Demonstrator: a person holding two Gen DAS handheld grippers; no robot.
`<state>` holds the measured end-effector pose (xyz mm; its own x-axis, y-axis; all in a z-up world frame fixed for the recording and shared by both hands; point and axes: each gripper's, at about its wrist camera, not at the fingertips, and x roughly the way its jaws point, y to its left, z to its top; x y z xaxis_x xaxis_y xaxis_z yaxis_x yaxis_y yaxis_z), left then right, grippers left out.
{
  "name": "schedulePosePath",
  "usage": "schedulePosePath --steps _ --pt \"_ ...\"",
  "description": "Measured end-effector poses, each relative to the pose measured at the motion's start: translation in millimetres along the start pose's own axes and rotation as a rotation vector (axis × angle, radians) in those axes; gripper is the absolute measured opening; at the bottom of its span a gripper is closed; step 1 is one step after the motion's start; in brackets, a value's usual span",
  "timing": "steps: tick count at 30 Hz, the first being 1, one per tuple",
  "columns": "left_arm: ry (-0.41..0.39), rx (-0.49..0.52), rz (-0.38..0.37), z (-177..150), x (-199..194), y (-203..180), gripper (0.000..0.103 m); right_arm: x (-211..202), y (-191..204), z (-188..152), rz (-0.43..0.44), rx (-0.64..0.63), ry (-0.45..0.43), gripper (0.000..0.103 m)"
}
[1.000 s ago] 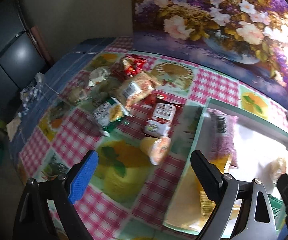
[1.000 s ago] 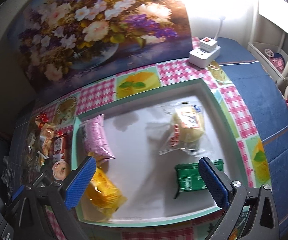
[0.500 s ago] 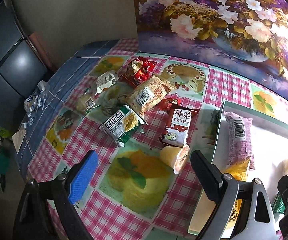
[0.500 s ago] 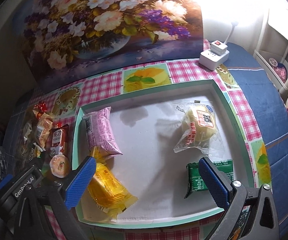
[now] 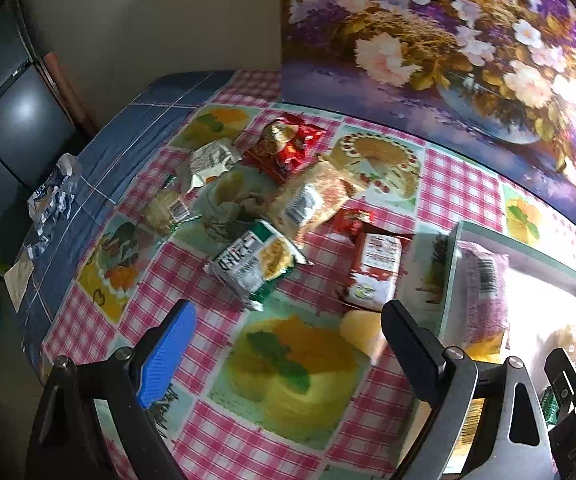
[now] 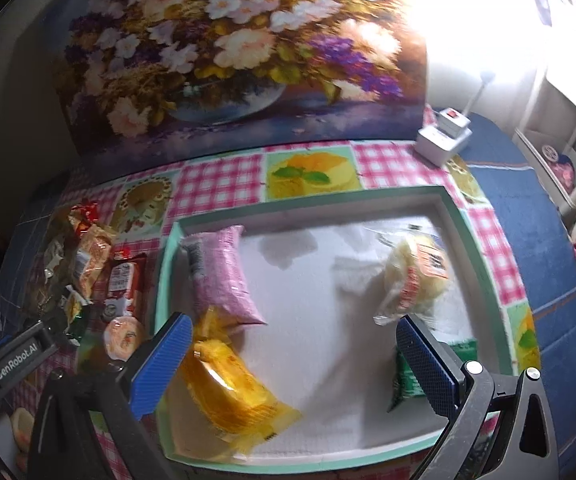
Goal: Organize snacks
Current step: 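Move both tools back from the tray toward the snack pile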
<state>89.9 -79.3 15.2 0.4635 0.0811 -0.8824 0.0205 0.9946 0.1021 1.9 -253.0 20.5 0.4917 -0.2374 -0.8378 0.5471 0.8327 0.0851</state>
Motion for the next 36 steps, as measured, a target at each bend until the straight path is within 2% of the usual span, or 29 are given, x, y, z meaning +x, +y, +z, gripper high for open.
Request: schedulePosePath --steps 8,16,22,27,36 --pt "0.039 -0.071 0.016 11.3 18.2 41.8 0.094 5.3 50.3 1.9 0.060 -0.102 -0.017 0.103" --pt "0.067 -0.134 0.081 15.8 36.5 77.3 0.094 21.4 98.8 0.2 0.121 -0.186 0.022 0.103" --pt "0.136 -0.201 0.057 12.9 61.2 91.6 0.094 38.4 125.4 -8.7 0.135 -0.230 0.068 0.103" --pt "0.148 -0.228 0.043 14.4 70.4 96.2 0.094 49.2 140.8 -16.2 0.144 -0.262 0.083 0.103" --pt "0.175 -0.231 0.046 19.6 87.1 94.8 0.094 60.0 156.6 -24.8 0.166 -0.287 0.100 0.090"
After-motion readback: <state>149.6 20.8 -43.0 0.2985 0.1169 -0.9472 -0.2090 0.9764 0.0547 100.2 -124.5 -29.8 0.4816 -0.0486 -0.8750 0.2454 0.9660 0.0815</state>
